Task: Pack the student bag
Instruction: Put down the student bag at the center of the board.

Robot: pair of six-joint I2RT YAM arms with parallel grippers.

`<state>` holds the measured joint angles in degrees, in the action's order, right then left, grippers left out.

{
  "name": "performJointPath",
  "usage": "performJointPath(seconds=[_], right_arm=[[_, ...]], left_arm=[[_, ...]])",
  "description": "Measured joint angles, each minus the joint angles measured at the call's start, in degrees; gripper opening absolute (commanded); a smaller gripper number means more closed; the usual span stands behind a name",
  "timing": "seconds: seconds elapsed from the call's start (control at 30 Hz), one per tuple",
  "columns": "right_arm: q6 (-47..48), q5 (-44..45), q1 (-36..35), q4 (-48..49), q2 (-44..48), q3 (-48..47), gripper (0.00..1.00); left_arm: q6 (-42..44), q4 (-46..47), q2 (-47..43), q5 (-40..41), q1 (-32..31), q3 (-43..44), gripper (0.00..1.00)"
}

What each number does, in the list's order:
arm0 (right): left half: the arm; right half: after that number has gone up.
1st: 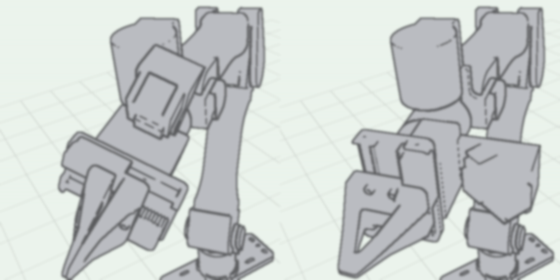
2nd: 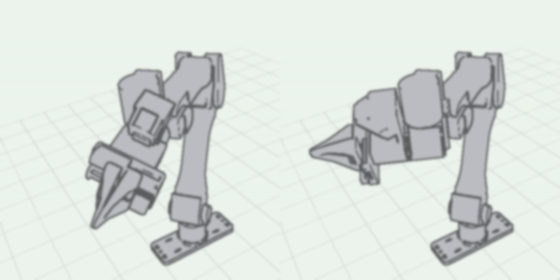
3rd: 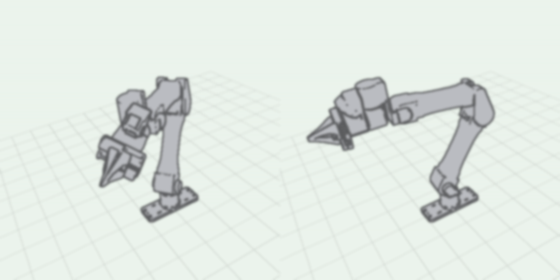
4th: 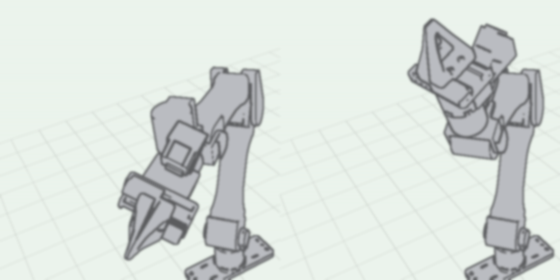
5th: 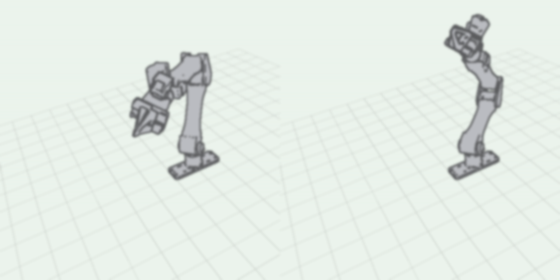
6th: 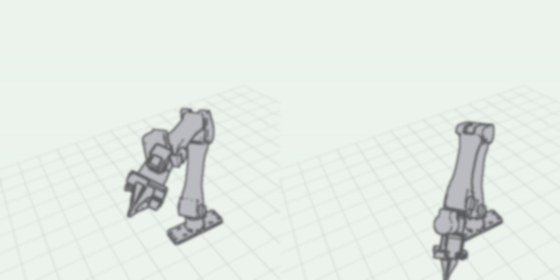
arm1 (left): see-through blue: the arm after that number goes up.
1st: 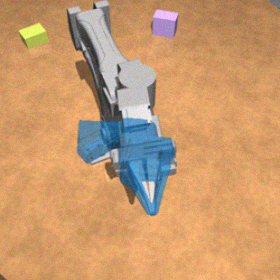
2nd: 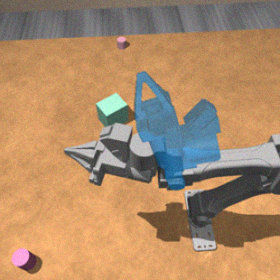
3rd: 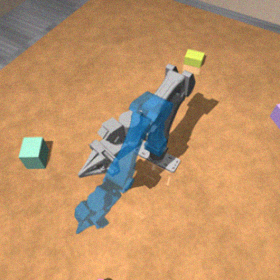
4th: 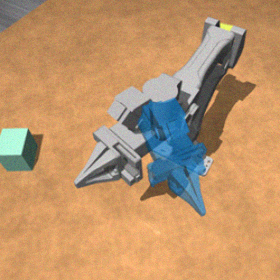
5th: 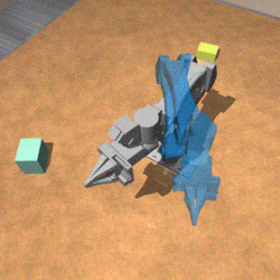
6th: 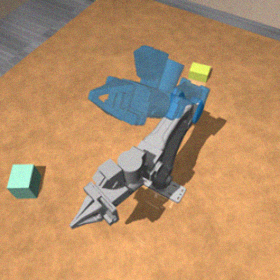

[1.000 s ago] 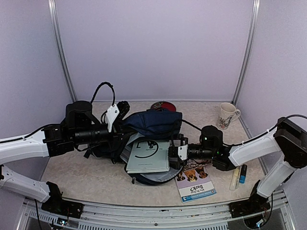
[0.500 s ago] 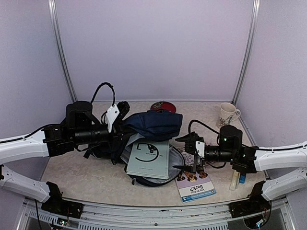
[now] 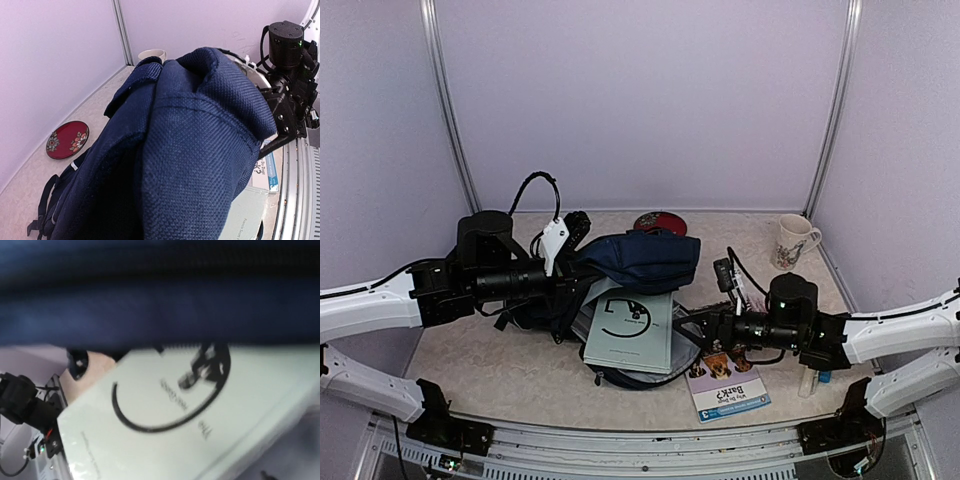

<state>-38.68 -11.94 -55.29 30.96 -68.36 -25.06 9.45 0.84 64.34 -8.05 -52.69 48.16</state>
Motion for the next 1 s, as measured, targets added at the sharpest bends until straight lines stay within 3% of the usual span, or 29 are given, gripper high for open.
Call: performJointPath(seconds=[0.1,0.37,0.47,0.57,0.63,1.0], right_arm=[[-4.2,2.9,-3.8,-3.5,-1.9,-1.9,0.91],[-11.9,2.9,-7.2,-8.3,-9.4,-4.5,0.90],[-12.4,1.6,-7.2,-10.1,-12.7,-5.8,0.78],[-12.1,-0.4,-7.2,-10.4,-14.8,-7.9,0.54],[-13.2,-1.9,-6.9,-9.4,-15.3,-8.4,0.45],[-23.6,-12.0,-2.1,-5.2,-15.1,-6.2,0.06]], left_arm=[[0.0,0.0,0.0,0.2,0.0,0.0,0.00],[0.0,0.0,0.0,0.6,0.0,0.0,0.00],[0.0,0.0,0.0,0.6,0.0,0.0,0.00],[0.0,0.0,0.0,0.6,0.0,0.0,0.00],[0.0,0.0,0.0,0.6,0.0,0.0,0.00],[0.1,-0.5,0.0,0.7,-0.3,0.0,0.00]])
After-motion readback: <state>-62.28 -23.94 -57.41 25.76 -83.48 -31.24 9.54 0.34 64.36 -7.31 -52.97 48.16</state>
